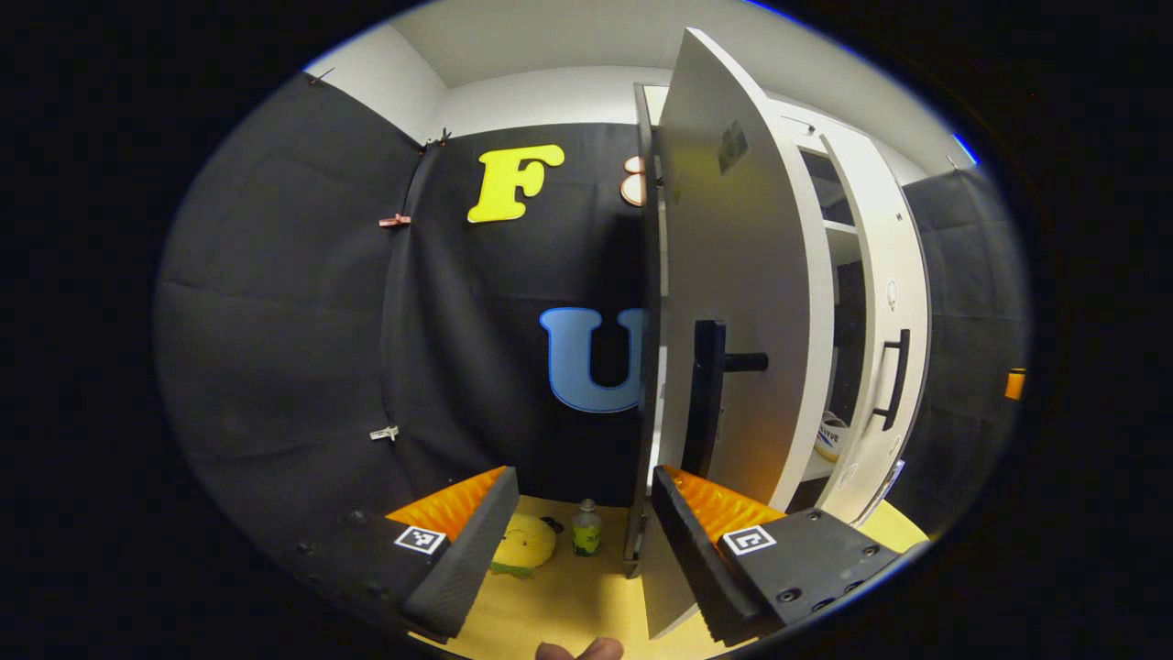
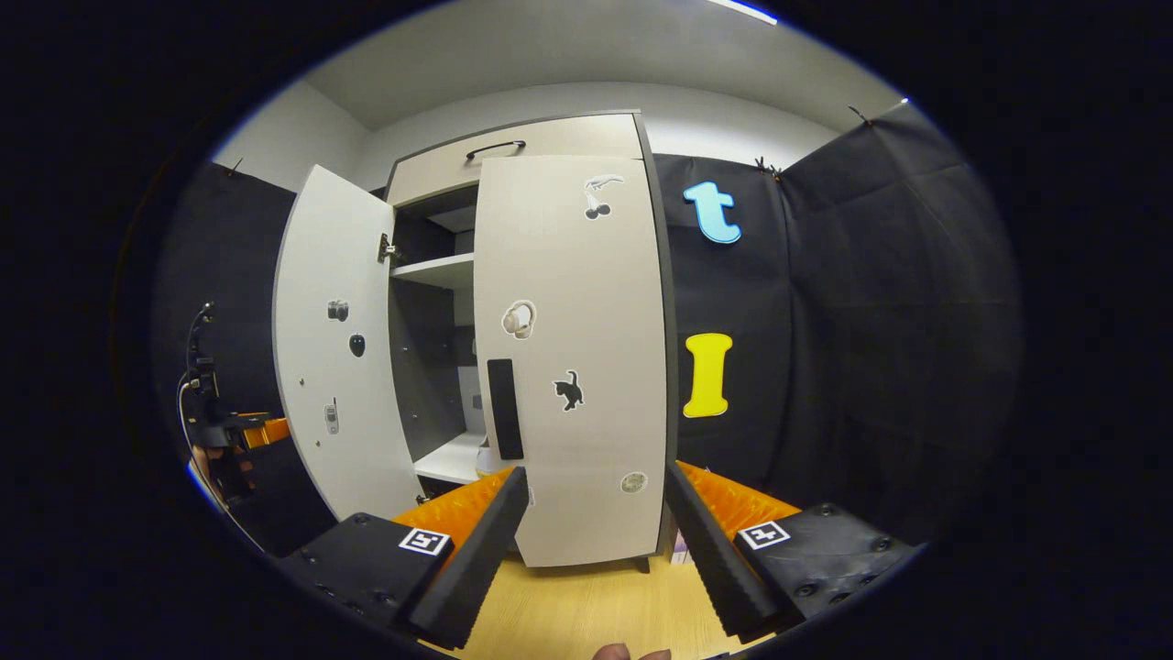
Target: Grab one shoe with the right hand and put it into the shoe cabinet, grab the other shoe with the left hand and put it into the shoe cabinet; then close the right door with the right hand and the left door with the left hand.
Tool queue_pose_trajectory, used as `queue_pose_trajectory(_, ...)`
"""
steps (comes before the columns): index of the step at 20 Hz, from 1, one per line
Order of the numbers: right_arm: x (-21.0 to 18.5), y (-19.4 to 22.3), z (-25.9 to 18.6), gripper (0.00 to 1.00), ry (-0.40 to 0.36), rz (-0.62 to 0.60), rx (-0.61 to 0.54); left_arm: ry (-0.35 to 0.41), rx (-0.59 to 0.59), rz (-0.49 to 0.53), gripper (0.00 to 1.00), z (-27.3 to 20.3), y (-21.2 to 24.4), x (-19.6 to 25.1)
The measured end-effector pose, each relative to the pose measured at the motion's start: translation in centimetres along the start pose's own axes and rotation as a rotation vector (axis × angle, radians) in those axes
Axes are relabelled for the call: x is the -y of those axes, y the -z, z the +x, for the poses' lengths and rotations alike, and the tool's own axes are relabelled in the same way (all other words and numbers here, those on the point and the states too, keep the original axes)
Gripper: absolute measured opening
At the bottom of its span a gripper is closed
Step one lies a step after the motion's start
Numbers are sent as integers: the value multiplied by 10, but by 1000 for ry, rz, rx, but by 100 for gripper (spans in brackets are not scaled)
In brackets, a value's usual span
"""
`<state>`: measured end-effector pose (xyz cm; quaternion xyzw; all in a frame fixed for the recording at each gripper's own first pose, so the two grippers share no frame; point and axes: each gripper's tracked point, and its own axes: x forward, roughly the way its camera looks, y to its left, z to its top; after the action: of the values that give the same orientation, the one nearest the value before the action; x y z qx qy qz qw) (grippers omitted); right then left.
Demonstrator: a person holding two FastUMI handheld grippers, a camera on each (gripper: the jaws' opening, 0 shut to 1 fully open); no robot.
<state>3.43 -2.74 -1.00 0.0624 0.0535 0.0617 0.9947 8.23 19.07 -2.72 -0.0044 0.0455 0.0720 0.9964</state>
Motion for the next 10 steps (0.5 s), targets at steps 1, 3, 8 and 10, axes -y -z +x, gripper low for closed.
queue_pose_trajectory(1, 2, 0, 0, 98, -1, 1, 1, 7, 0, -1, 94, 0, -1, 9)
queue_pose_trajectory(3, 6, -1, -3, 98, -3, 6, 1, 34, -2, -8, 94, -1, 0, 32)
queue_pose_trajectory(8, 16, -4, -9, 98, -12, 24, -2, 121, 29, -13, 94, 0, -5, 106)
queue_pose_trajectory(10, 20, -4, -12, 98, -14, 34, -4, 165, 22, -31, 95, 0, -1, 137)
